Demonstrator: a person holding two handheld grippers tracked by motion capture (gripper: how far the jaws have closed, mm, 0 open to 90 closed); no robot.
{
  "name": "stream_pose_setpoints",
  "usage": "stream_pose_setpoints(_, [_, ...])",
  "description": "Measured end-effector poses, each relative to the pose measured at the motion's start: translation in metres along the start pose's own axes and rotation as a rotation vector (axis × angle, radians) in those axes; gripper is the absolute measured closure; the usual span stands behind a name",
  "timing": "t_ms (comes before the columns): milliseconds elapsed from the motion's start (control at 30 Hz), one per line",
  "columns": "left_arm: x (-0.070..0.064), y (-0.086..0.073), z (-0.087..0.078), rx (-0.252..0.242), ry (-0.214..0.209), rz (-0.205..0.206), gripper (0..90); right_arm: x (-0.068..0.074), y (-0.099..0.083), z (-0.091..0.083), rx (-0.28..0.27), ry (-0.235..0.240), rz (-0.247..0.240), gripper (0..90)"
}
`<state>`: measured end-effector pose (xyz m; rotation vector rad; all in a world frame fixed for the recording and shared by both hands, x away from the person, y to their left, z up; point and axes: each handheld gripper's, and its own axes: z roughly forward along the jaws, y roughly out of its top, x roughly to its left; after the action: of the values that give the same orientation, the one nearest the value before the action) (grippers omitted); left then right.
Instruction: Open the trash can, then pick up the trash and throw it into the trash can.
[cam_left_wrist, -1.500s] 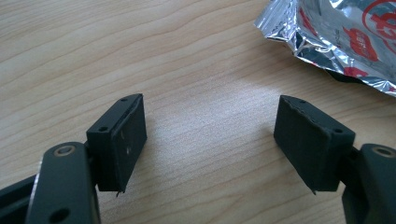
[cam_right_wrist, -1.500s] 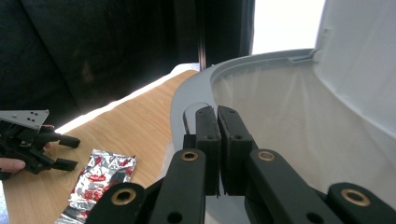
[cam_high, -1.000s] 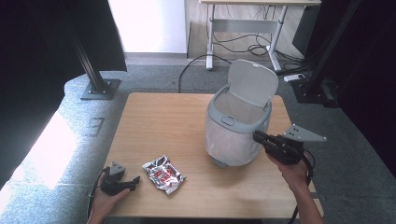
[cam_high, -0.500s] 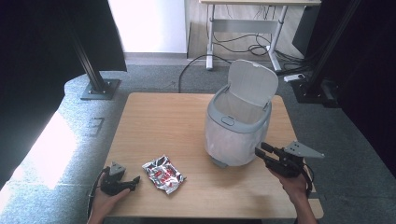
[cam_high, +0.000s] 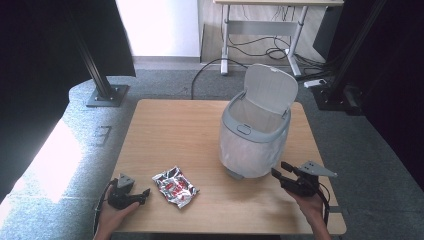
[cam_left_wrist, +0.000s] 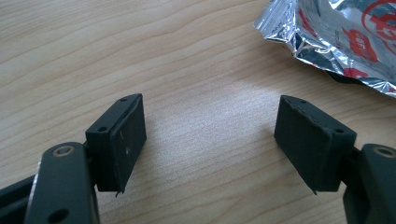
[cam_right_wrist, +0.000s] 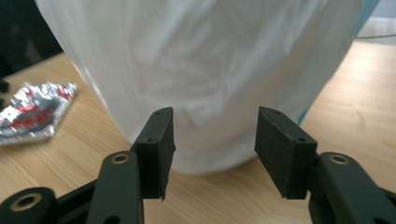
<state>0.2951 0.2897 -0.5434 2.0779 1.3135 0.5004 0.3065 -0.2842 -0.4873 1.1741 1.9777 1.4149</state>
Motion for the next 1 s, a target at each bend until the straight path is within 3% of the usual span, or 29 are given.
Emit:
stream_pose_setpoints(267, [0.0,0.0,0.001,-0.002,-0.002,0.001,24.6,-0.005,-0.012,0.006,0.034,0.008,0.038,44.0])
stream_pose_setpoints(433, [0.0,0.001,0.0,0.0,0.002,-0.007,25.2,-0.001,-0.017,0.005,0.043,-0.016,0.02,42.7])
stream_pose_setpoints(700, [0.006,0.0,-0.002,-0.01,0.001,-0.071,29.6,-0.002,-0.026,0.006,0.082,-0.037,-0.006,42.1])
stream_pose_setpoints(1000, [0.011,0.002,-0.009,-0.055,-0.028,-0.095,32.5,-0.002,-0.03,0.008,0.103,-0.052,-0.018,41.6])
